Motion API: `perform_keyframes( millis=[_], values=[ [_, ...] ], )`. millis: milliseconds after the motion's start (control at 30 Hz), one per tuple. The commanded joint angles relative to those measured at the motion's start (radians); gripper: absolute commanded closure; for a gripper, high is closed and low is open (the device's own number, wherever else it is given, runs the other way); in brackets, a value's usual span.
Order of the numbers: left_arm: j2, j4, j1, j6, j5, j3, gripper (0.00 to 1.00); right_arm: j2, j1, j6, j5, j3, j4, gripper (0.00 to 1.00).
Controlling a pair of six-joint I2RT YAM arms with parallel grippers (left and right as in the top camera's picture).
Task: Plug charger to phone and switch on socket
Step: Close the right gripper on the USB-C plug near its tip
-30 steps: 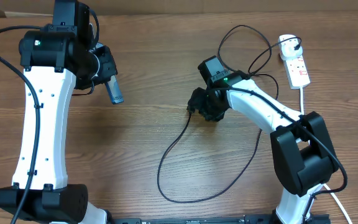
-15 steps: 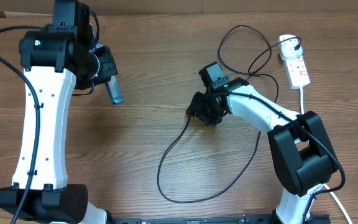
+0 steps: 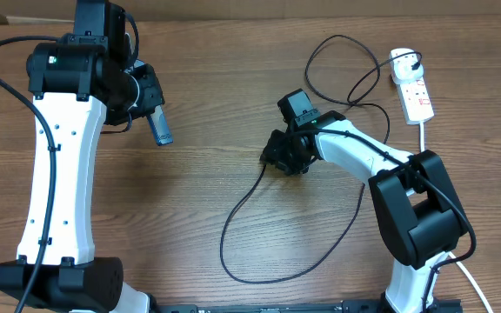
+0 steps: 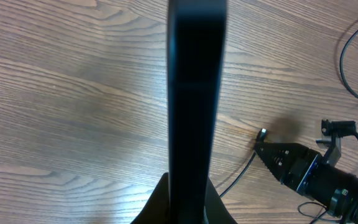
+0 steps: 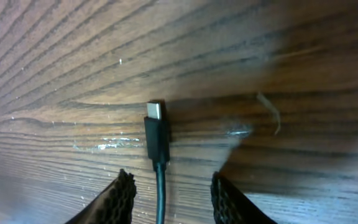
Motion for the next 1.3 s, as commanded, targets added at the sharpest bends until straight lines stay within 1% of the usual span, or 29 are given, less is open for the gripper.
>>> perform_keyframes(
  millis=[0,133,333,433,733,933,1267],
  values=[
    [-0.008,0.008,-0.006,0.018,0.016,0.009,0.96,0.031,-0.001,0.015,0.003,-0.006,0.013,0.63],
    [-0.008,0.009,-0.006,0.018,0.016,0.009,0.96,0.031,0.000,0.015,0.003,-0.006,0.008,0.67],
    [-0.008,0.011,-0.006,0.018,0.016,0.009,0.96,0.037,0.000,0.015,-0.014,-0.006,0.009,0.69],
    [-0.008,0.011,-0.006,0.018,0.016,0.009,0.96,0.044,0.000,0.015,-0.016,-0.006,0.008,0.71],
    [-0.008,0.012,-0.006,0.018,0.016,0.009,0.95,0.072,0.000,0.015,-0.026,-0.006,0.020,0.73],
    [-0.008,0.012,-0.006,0.018,0.016,0.009,0.96,0.072,0.000,0.015,-0.021,-0.006,0.025,0.76],
    [-0.008,0.012,-0.006,0.018,0.016,0.009,0.96,0.072,-0.001,0.014,0.003,-0.006,0.034,0.77]
  ],
)
